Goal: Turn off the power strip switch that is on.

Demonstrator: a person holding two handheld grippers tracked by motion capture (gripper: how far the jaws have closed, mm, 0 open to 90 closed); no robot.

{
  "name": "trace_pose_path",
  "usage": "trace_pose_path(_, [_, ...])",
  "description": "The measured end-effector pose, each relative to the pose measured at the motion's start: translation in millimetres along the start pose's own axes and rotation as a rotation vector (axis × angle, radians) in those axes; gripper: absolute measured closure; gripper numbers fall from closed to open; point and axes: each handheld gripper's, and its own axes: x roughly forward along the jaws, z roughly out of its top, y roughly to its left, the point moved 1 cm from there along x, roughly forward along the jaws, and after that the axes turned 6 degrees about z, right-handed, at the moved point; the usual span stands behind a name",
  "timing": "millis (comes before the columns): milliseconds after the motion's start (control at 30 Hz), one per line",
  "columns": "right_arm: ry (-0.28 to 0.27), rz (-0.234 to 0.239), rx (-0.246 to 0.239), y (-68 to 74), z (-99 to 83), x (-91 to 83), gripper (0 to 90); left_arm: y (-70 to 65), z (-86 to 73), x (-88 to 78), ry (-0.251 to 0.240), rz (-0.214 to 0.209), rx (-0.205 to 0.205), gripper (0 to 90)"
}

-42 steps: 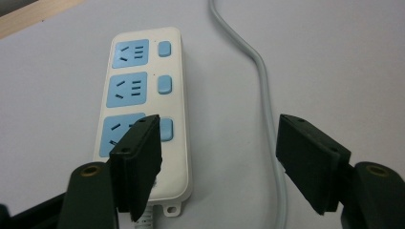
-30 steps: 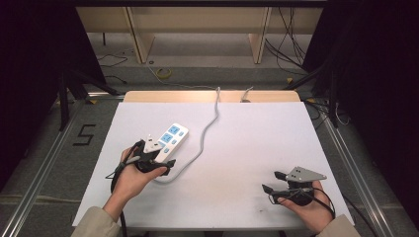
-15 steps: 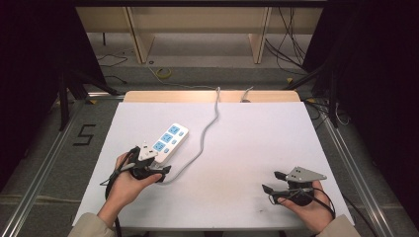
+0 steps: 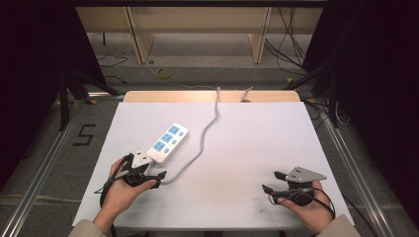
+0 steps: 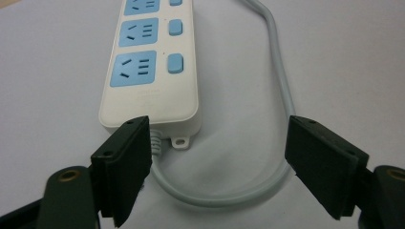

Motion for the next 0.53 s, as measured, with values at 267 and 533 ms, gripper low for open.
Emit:
trace_pose_path(267, [-0.003,0.0,0.0,-0.1,0.1,0.0,32.9,0.9,-9.9,-2.2,0.009,0.012,-0.016,23.8])
trace_pose_path(533, [-0.007,-0.003,0.001,-0.5,0.2,-0.3,32.9,6.7,-13.4,-1.2,0.007,0.03,-0.034,22.3])
